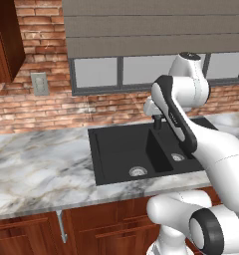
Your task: Soak the sponge with water for a few seconds and then drop it inside the sink.
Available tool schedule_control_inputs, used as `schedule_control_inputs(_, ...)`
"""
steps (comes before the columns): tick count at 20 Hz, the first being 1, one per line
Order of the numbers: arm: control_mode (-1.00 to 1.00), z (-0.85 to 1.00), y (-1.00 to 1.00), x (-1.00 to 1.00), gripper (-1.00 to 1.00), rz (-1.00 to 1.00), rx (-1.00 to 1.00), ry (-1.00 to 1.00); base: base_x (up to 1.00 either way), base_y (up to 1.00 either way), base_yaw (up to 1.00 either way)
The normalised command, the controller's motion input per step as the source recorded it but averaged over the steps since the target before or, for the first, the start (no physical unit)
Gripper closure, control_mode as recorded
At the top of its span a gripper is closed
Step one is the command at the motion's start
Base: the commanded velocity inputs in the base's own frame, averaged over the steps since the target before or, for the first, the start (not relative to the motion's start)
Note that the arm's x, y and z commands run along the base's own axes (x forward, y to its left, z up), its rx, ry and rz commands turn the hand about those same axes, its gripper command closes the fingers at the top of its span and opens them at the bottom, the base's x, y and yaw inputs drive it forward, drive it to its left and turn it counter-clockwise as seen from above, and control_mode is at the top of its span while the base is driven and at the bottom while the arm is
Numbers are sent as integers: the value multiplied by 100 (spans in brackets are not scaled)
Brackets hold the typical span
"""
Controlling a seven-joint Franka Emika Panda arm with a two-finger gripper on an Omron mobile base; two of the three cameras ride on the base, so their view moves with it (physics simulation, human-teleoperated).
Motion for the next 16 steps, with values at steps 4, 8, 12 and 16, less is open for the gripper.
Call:
schedule_control_inputs(4, -100, 0, 0, 0, -100, 0, 0, -1, 0, 0, 0)
schedule_control_inputs(8, -100, 0, -10, 0, -100, 0, 0, 0, 0, 0, 0)
schedule_control_inputs(12, -100, 0, -31, 0, -100, 0, 0, 0, 0, 0, 0)
schedule_control_inputs(16, -100, 0, -33, 0, -100, 0, 0, -2, 0, 0, 0)
